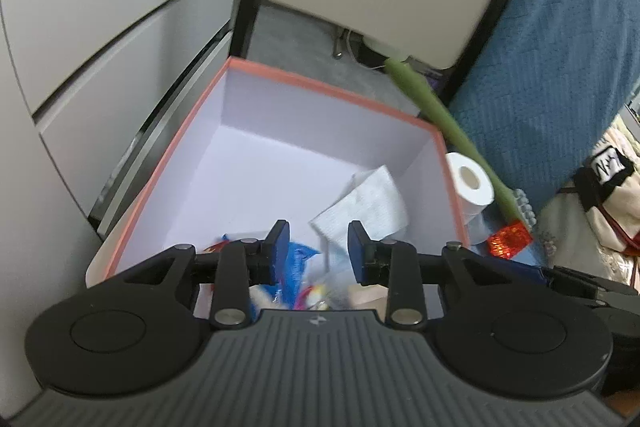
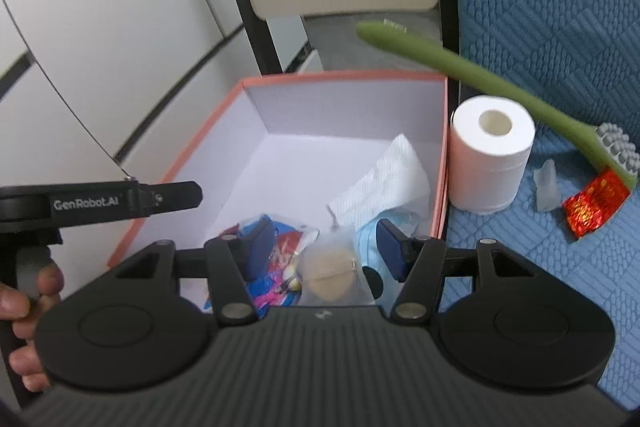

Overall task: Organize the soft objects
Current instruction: 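Open both tools to drop the puff packet and ring into the pink box, then move both open tools back over the chair seat toward the remaining items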

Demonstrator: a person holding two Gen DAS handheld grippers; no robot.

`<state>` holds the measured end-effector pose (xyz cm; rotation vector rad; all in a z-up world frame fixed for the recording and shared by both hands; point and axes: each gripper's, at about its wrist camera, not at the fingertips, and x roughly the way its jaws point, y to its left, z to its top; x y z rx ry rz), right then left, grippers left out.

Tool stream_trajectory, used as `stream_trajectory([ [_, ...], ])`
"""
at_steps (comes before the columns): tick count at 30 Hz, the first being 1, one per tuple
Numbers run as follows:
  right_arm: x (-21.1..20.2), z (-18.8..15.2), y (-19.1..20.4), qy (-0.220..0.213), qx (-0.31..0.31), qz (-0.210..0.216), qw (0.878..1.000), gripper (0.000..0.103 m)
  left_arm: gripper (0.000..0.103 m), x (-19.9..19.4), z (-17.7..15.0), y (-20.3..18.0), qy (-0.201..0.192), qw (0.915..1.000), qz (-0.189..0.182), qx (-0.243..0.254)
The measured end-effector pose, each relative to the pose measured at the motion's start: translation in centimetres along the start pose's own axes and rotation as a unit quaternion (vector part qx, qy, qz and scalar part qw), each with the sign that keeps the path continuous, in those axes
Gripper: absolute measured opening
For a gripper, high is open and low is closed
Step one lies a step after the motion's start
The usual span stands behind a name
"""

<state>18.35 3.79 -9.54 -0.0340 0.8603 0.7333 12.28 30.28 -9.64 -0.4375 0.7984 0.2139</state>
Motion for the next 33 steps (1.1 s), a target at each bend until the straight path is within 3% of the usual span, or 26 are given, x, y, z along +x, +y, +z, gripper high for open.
stream_trajectory([
  [15,-7.6,-0.5,-3.7,-0.076,0.013,-0.030,0.997,0.059,0.036,-3.9,-1.2,-7.8,-0.038,0.9967,-0.050,0.050],
  [33,-12.2,-6.1,-9.1,-0.082,0.035,-0.079,0.993,0.059,0.037,-2.6,-7.9,-15.0,-0.034,0.9896,-0.110,0.086],
])
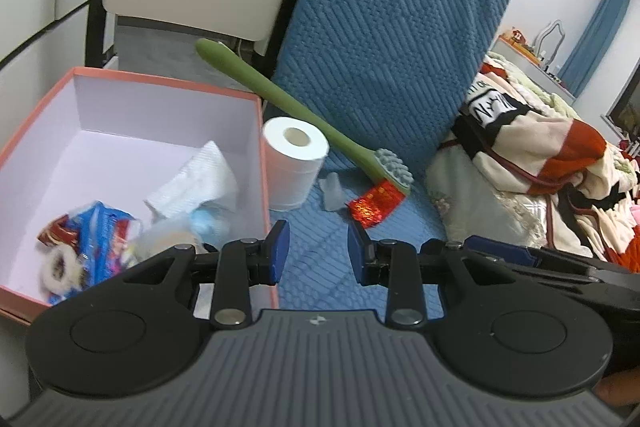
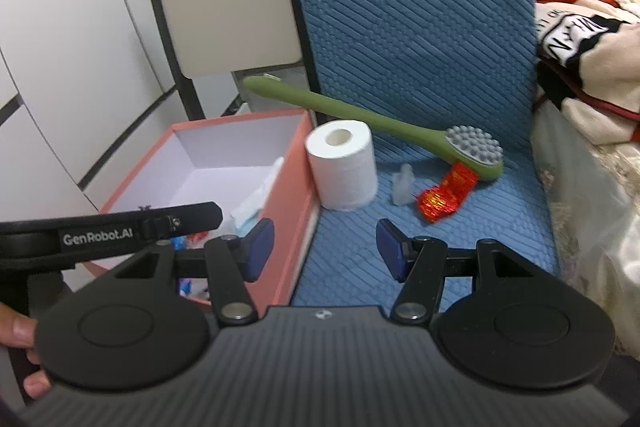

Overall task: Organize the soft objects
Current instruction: 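Move both open tools back over the chair seat toward the remaining items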

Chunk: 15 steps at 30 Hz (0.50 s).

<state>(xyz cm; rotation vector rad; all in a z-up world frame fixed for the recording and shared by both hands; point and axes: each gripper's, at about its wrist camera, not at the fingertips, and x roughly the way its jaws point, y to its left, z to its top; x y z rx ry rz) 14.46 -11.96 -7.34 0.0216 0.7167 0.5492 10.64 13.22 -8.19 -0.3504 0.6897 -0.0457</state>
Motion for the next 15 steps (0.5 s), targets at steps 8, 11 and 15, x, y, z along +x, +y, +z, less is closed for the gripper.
stream_trajectory([
  [8,-1.3,-2.1,-2.2,0.002,0.001,-0.017,1.000,0.059,0.037,0.5,-2.3,-1.9,0.004,0.9999,-0.003,0.009],
  [11,-1.7,-2.9,-2.9,0.003,0.001,-0.023,1.000,0.059,0.037,0.7,-3.2,-2.4,0.010,0.9999,0.003,0.013],
  [15,-2.3,-3.9,-4.0,0.009,0.002,-0.028,1.000,0.059,0.037,0.9,-4.1,-3.2,0.015,0.9998,0.001,0.016],
])
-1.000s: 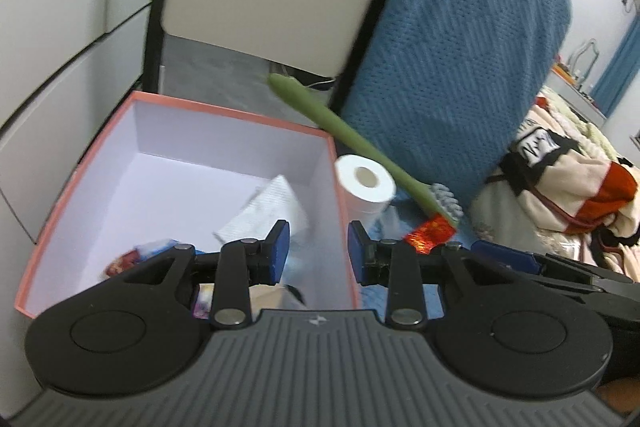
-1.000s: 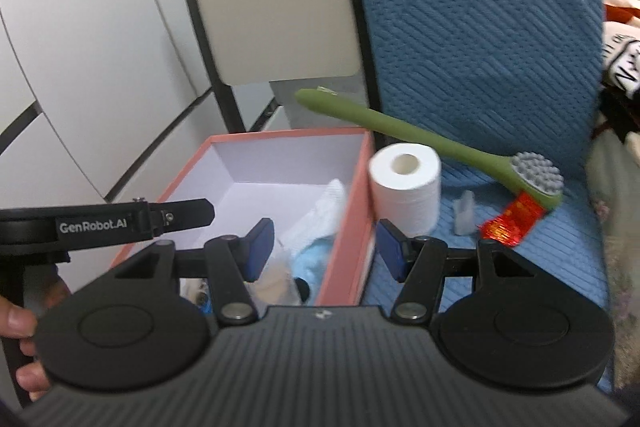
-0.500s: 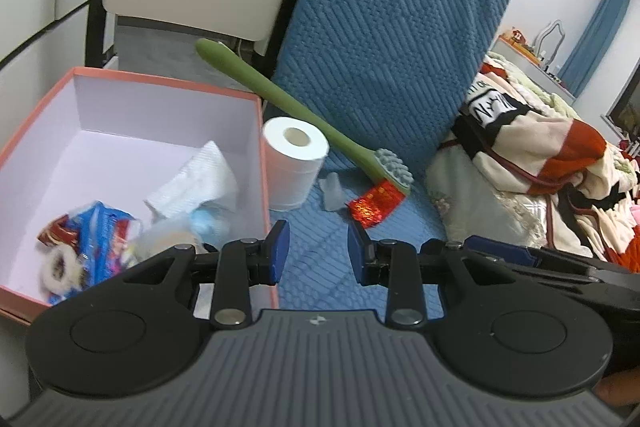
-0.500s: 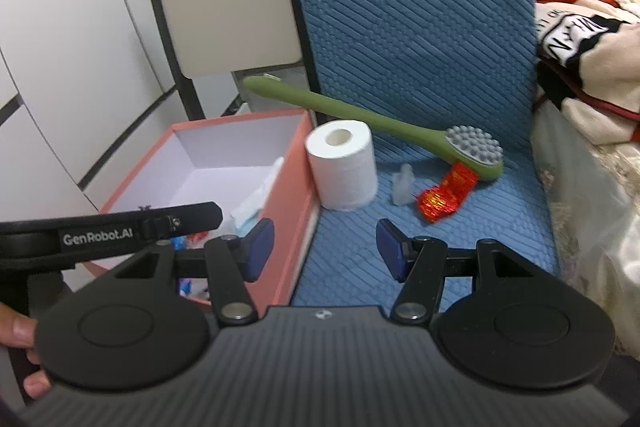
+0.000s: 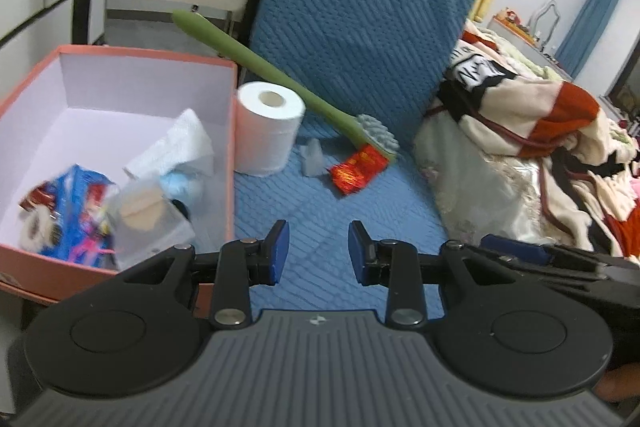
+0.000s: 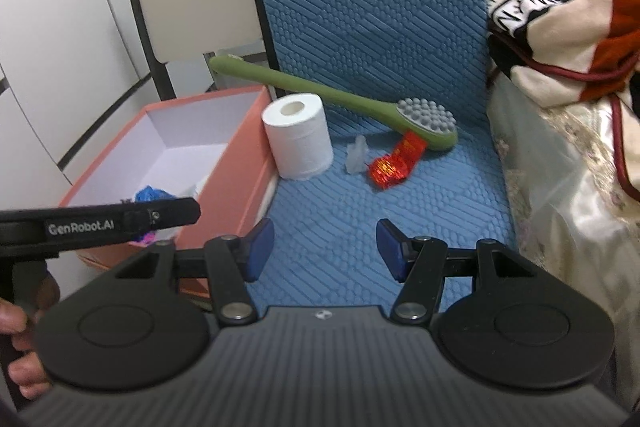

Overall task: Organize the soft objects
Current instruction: 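Move both open tools back over the chair seat toward the remaining items, then move the left tool to the clear silicone piece while the right tool approaches the red candy packet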

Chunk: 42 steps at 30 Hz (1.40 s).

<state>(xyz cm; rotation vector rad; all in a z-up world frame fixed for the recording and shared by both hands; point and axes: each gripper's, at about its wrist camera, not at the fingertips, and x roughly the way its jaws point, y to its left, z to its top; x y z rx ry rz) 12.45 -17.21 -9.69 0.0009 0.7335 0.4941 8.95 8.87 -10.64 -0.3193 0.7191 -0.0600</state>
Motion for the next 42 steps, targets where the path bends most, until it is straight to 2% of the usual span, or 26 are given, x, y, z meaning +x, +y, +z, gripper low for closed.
stream_trajectory([
  [6,-1.0,-1.5,-2.0,-0.003,0.004,-0.011,1.000,0.059,0.040,0.5,-1.1,-2.3,0.000,0.9996,-0.028,0.001],
  [16,-1.3,-3.4,-5.6,0.000,0.032,-0.015,0.999,0.059,0.040,3.2,-2.4,-5.3,0.024,0.9993,-0.018,0.022],
  [22,1.2,-4.5,-7.6,0.018,0.049,-0.025,0.998,0.059,0.040,6.3,-2.2,-5.1,0.035,0.9991,-0.001,0.024],
  [25,1.7,-4.1,-7.8,0.003,0.049,-0.022,0.999,0.059,0.040,8.1,-2.0,-5.0,0.041,0.9985,0.008,0.035],
  [29,3.5,-4.1,-8.4,-0.026,0.044,-0.019,0.998,0.059,0.040,10.1,-1.1,-4.7,0.046,0.9988,0.008,0.013],
  [33,5.9,-3.6,-9.8,-0.028,0.064,-0.016,0.997,0.059,0.040,12.3,0.2,-4.8,0.046,0.9987,0.016,0.012],
  [36,7.4,-2.9,-11.1,-0.031,0.095,-0.005,0.995,0.059,0.040,13.7,1.3,-4.5,0.045,0.9989,0.000,-0.013],
  [42,10.5,-1.8,-12.2,-0.025,0.118,0.017,0.993,0.059,0.043,16.5,2.8,-4.2,0.047,0.9985,0.007,-0.027],
])
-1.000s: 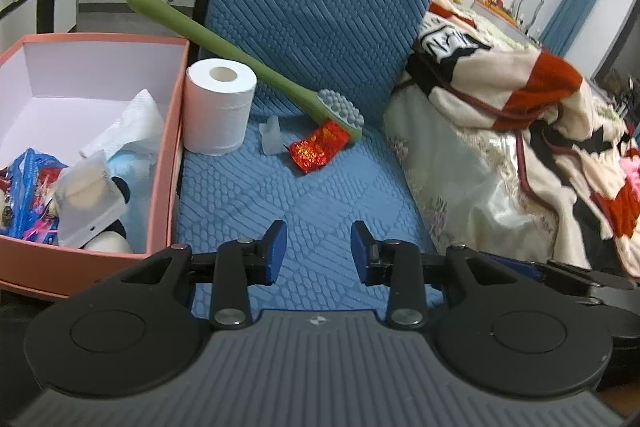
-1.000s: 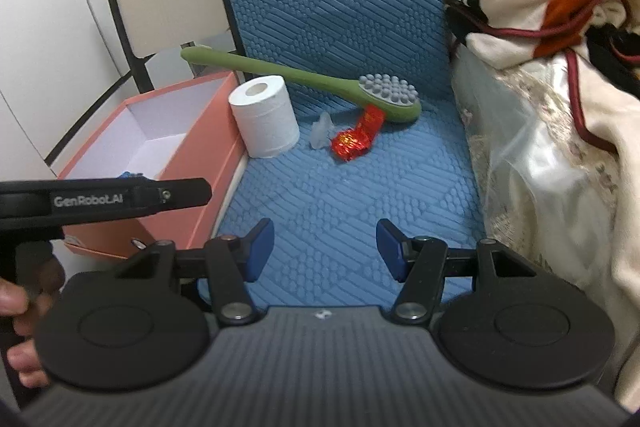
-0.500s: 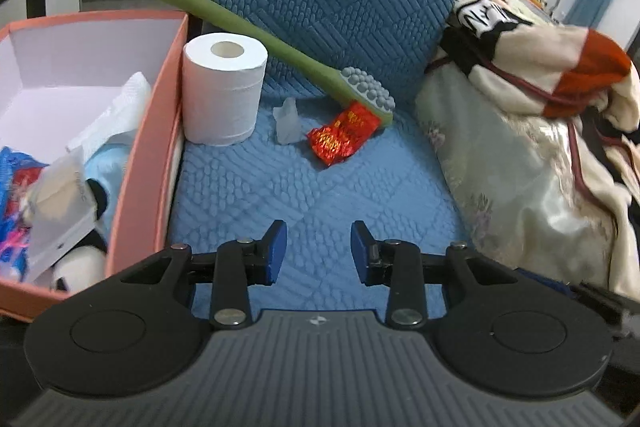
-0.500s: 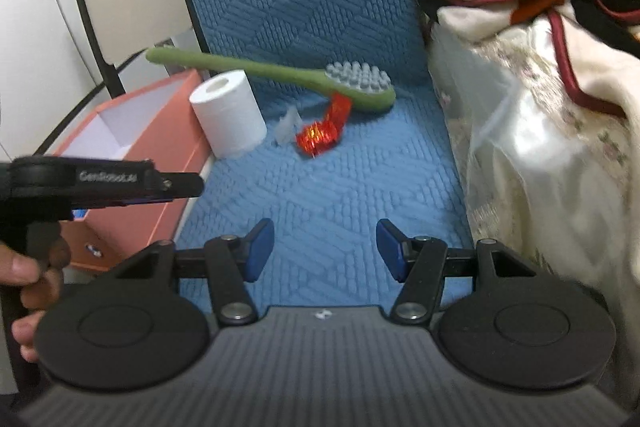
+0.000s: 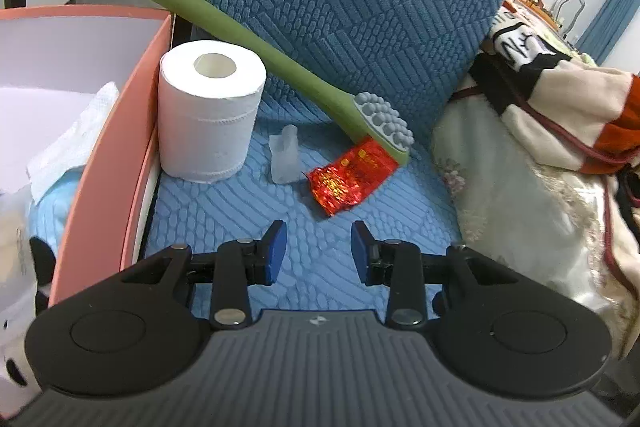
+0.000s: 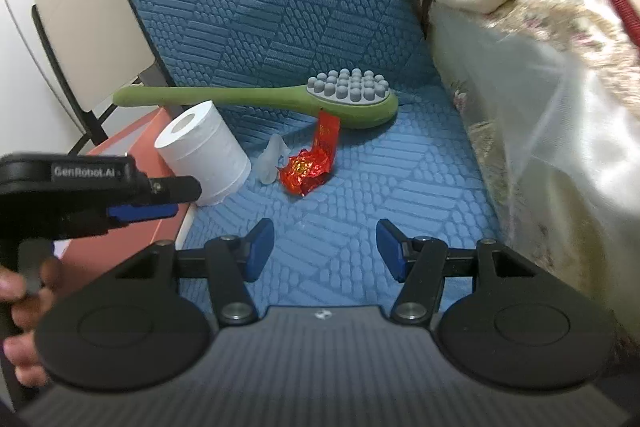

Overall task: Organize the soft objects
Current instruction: 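Move the left tool to the clear silicone piece while the right tool approaches the red candy packet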

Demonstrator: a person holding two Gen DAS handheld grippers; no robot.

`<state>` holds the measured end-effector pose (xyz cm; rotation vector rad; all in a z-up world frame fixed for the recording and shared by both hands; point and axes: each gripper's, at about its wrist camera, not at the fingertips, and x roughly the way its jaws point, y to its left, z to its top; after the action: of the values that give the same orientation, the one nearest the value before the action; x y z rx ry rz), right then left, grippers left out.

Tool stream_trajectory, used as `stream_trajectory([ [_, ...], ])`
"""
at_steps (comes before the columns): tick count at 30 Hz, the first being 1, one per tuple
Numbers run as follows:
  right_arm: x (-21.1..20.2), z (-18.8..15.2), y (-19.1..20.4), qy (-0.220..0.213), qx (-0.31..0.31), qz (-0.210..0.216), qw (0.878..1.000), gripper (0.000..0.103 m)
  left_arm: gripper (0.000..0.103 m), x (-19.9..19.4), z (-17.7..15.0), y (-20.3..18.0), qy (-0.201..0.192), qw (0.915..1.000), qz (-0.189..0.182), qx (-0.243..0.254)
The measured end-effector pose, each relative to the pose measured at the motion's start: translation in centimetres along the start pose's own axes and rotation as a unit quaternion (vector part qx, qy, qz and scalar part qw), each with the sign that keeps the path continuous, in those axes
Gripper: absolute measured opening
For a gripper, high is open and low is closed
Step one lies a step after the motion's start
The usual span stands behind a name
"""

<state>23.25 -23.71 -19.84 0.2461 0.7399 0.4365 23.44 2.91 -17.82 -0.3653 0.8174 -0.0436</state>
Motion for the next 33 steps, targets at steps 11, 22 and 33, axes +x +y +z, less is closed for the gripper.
stream_trajectory([
  [11,5.0,2.6,-1.5,0.023,0.040,0.051,0.998,0.086,0.049,4.6,0.6,0.2,-0.004,0.9994,0.032,0.015],
  [22,9.5,5.1,-3.3,0.050,0.113,0.091,0.988,0.067,0.049,8.9,1.7,0.7,-0.008,0.9985,0.046,0.028],
  [33,13.6,5.2,-4.3,0.070,0.182,0.099,0.976,0.052,0.049,11.6,2.6,0.5,-0.033,0.9981,0.048,0.020],
])
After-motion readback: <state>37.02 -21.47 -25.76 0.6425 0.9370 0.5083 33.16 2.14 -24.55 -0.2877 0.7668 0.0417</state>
